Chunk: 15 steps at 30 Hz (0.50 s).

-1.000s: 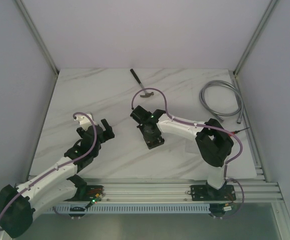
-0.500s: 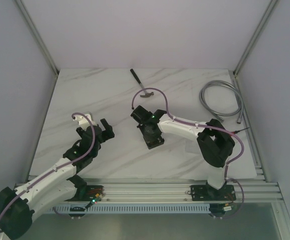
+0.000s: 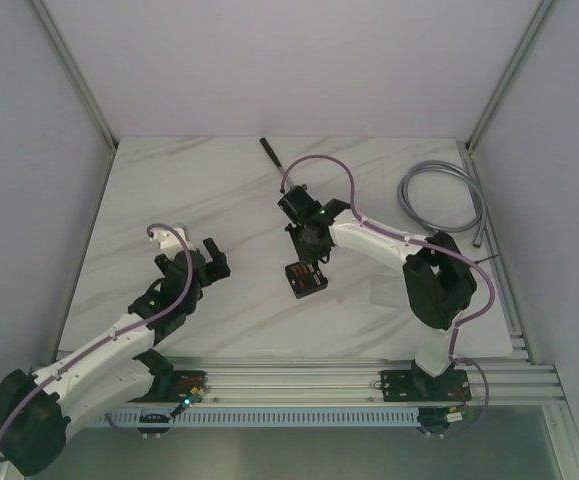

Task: Snap on the fuse box
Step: Install the fuse at the fuse box base, then adjust the fuse in the fuse box base.

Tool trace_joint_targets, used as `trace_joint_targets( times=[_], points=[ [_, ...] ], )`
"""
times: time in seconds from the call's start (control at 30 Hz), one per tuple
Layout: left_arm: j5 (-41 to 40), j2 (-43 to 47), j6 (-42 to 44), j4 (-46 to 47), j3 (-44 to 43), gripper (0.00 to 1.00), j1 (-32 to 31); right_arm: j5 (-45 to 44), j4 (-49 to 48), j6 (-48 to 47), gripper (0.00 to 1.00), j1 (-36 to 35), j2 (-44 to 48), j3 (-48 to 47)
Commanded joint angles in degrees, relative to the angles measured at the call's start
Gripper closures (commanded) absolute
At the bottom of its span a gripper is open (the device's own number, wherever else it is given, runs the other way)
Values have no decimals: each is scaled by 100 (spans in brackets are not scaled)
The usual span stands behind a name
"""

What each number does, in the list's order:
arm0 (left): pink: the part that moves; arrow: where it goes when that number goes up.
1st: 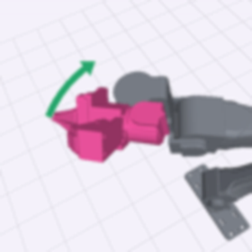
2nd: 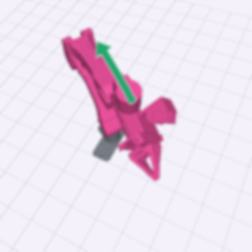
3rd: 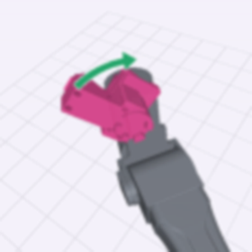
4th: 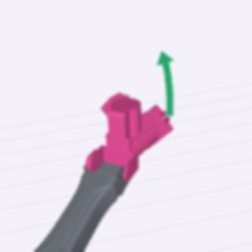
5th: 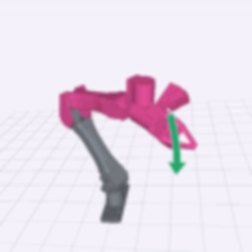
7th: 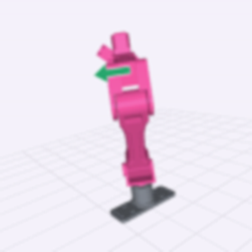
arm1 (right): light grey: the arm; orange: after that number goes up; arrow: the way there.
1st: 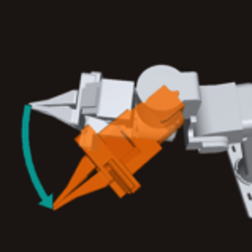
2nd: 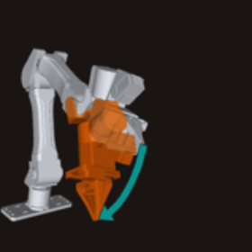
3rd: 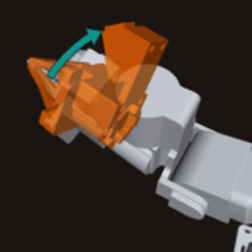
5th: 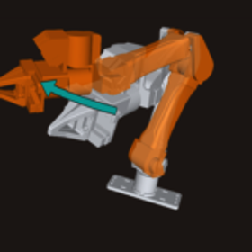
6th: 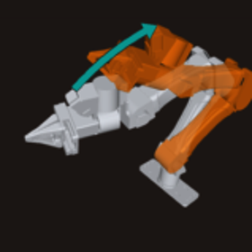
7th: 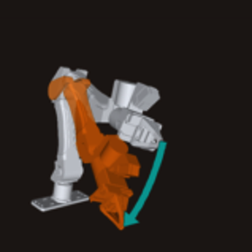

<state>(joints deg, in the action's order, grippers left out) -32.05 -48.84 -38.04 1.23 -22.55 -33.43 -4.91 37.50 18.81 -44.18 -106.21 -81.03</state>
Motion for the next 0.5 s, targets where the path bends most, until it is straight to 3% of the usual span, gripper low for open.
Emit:
trace_joint_targets(
  times=[0.0, 0.47],
  points=[
    [294, -205, 35, 96, -153, 0, 21, 246, -47, -96, 79, 24, -90, -256],
    [612, -615, 144, 232, -264, 0, 10, 418, 80, -96, 87, 130, -402, -267]
  ],
)
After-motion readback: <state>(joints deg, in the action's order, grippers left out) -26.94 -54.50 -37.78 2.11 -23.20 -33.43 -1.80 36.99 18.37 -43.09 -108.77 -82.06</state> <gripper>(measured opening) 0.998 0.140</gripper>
